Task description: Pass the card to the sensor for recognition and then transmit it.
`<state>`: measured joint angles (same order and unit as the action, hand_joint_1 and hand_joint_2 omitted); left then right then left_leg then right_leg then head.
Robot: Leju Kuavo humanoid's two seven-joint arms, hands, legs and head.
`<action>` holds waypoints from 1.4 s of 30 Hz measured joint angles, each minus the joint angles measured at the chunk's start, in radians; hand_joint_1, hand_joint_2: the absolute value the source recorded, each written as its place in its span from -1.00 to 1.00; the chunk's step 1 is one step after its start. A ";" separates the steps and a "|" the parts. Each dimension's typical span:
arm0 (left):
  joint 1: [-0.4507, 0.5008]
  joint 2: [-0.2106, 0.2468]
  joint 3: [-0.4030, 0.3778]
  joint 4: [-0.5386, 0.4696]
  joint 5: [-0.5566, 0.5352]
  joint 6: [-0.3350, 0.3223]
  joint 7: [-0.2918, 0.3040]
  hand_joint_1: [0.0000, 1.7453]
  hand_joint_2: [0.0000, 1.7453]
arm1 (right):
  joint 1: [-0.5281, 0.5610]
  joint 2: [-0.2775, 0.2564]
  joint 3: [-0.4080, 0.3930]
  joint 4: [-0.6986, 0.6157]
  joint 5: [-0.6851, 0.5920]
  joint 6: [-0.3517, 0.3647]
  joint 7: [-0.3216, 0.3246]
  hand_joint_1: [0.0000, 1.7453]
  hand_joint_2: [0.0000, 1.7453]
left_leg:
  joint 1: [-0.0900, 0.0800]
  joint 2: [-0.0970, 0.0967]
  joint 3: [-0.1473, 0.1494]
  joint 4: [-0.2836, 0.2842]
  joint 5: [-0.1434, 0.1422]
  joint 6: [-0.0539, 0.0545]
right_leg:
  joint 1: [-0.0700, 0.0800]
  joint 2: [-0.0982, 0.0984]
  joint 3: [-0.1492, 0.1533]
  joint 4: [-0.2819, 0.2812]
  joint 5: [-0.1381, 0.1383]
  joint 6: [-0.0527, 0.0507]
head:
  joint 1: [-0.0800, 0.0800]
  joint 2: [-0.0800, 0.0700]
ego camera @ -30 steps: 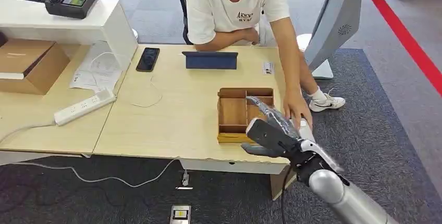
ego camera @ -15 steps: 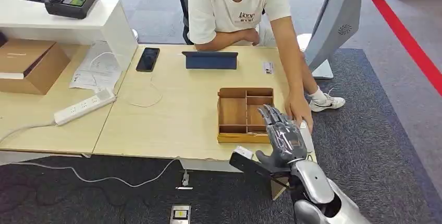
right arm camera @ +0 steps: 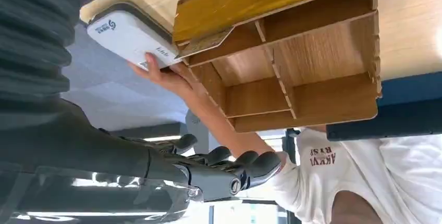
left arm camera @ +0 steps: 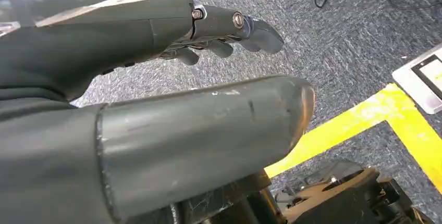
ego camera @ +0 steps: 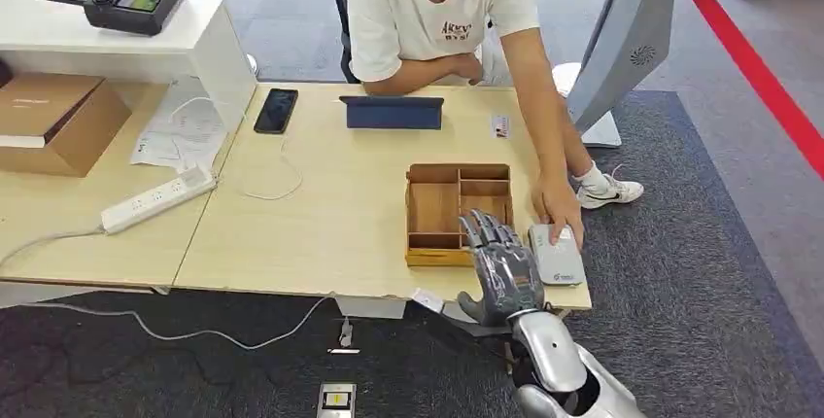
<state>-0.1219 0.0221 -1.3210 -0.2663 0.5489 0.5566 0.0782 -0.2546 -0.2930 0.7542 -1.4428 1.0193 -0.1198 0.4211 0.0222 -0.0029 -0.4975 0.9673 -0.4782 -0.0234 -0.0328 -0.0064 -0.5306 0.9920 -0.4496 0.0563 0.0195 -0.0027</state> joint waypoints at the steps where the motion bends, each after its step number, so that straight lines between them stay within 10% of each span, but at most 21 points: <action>1: 0.000 0.000 0.000 0.000 -0.002 0.000 0.000 -1.00 -1.00 | -0.001 0.003 0.000 0.006 0.002 0.000 0.000 -1.00 1.00 | 0.000 0.000 0.000 0.000 0.000 0.000 | 0.000 0.000 0.000 0.000 0.000 0.000 | 0.000 0.000; 8: -0.003 0.000 0.000 0.000 -0.014 -0.003 0.004 -1.00 -1.00 | -0.010 0.022 0.004 0.066 0.024 -0.028 -0.006 -1.00 1.00 | 0.000 0.000 0.000 0.000 0.000 0.000 | 0.000 0.000 0.000 0.000 0.000 0.000 | 0.000 0.000; 23: -0.008 -0.006 0.000 0.000 -0.029 -0.003 0.004 -1.00 -1.00 | -0.114 0.096 0.008 0.364 0.070 -0.318 -0.098 -1.00 1.00 | 0.000 0.000 0.000 0.000 0.000 0.000 | 0.000 0.000 0.000 0.000 0.000 0.000 | 0.000 0.000; 42: -0.002 -0.009 0.000 0.000 -0.016 0.006 -0.017 -1.00 -1.00 | -0.175 0.130 0.007 0.546 0.030 -0.369 -0.126 -1.00 1.00 | 0.000 0.000 0.000 0.000 0.000 0.000 | 0.000 0.000 0.000 0.000 0.000 0.000 | 0.000 0.000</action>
<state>-0.1238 0.0130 -1.3210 -0.2663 0.5329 0.5627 0.0614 -0.4292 -0.1633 0.7614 -0.8972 1.0494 -0.4883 0.2953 0.0222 -0.0029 -0.4974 0.9675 -0.4781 -0.0234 -0.0329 -0.0064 -0.5308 0.9921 -0.4495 0.0563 0.0195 -0.0027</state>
